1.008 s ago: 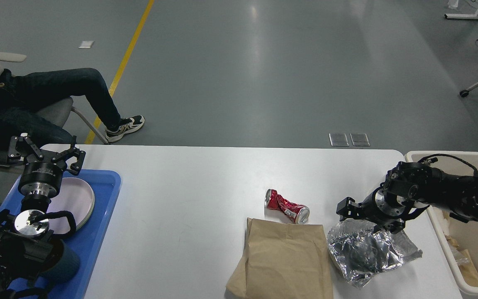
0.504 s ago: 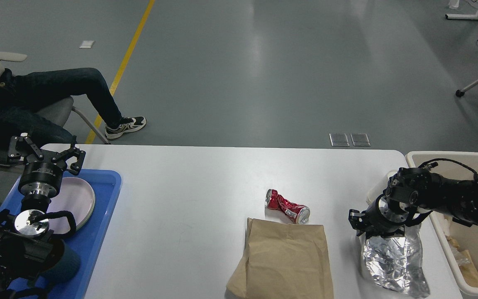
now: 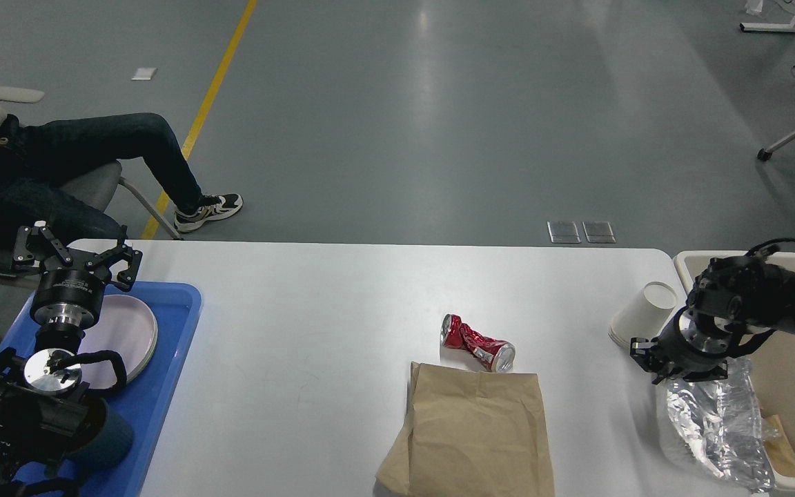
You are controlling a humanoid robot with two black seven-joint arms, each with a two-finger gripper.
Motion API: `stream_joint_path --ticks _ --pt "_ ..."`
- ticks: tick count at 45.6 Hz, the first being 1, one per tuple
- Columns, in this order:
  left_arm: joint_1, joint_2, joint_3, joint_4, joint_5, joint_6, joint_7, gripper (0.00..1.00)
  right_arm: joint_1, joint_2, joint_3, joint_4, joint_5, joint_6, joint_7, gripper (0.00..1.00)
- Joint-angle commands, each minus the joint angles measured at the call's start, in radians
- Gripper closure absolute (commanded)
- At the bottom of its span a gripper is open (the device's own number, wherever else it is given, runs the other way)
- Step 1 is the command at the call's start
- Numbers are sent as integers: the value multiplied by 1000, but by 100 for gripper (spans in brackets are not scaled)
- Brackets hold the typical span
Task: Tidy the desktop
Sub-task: 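Carry the foil wrapper into the beige bin and release it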
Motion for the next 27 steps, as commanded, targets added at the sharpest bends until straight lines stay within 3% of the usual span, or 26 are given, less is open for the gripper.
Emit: stream_joint_path --ticks 1,16,27 --pt "0 0 0 -1 0 0 0 4 132 -64 -37 54 -2 52 1 100" --pt "0 0 0 1 0 0 0 4 528 -101 -138 129 -2 198 1 100" --pt "0 0 0 -1 0 0 0 4 659 -92 -143 128 -2 204 1 100"
